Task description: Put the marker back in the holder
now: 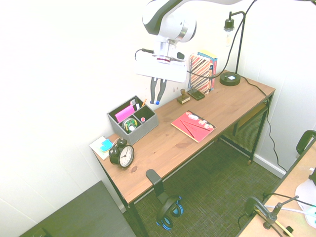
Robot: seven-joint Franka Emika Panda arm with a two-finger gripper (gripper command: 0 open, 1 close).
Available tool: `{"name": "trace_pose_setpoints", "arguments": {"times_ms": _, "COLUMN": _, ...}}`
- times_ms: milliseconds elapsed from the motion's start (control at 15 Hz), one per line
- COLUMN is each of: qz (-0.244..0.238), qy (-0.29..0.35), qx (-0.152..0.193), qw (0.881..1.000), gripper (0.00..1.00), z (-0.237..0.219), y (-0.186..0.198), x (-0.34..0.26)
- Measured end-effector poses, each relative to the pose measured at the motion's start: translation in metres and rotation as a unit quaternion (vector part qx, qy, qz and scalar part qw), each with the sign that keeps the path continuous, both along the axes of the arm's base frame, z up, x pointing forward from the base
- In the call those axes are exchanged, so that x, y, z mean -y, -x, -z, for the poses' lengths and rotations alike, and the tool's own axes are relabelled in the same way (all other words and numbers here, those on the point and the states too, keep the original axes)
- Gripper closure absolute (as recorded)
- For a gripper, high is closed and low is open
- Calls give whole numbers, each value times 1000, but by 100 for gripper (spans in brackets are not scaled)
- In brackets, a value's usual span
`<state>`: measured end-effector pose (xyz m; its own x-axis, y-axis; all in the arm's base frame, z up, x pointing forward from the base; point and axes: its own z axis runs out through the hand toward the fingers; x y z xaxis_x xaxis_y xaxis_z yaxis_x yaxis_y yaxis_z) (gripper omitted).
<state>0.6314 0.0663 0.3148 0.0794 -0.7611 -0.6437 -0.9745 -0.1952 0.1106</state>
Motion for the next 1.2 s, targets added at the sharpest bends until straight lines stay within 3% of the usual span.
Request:
{"name": "trace_pose_setpoints", "arguments": {"times_ms": 133, "qz": 34, "qy": -23, "qx": -35, "qw": 999, "gripper": 100, "z": 27, "y": -7, "x": 6}}
{"name": "trace_pose_setpoints", "arguments": {"times_ms": 400, "qz": 50, "qy": -39, "qx": -59, "qw": 996, "gripper": 100, "z": 55, "y": -18, "x": 13}}
{"name": "trace_pose_setpoints", "arguments": {"times_ms": 467, "qz": 50, "qy": -45, "qx": -60, "qw": 996, "gripper": 0, "z": 57, "y": -22, "x": 13}}
{"name": "trace_pose_setpoints", "arguments": {"times_ms": 1200, "qz": 41, "qy": -58, "qx": -62, "qw": 996, "gripper": 0, "z": 74, "y": -50, "x": 19}}
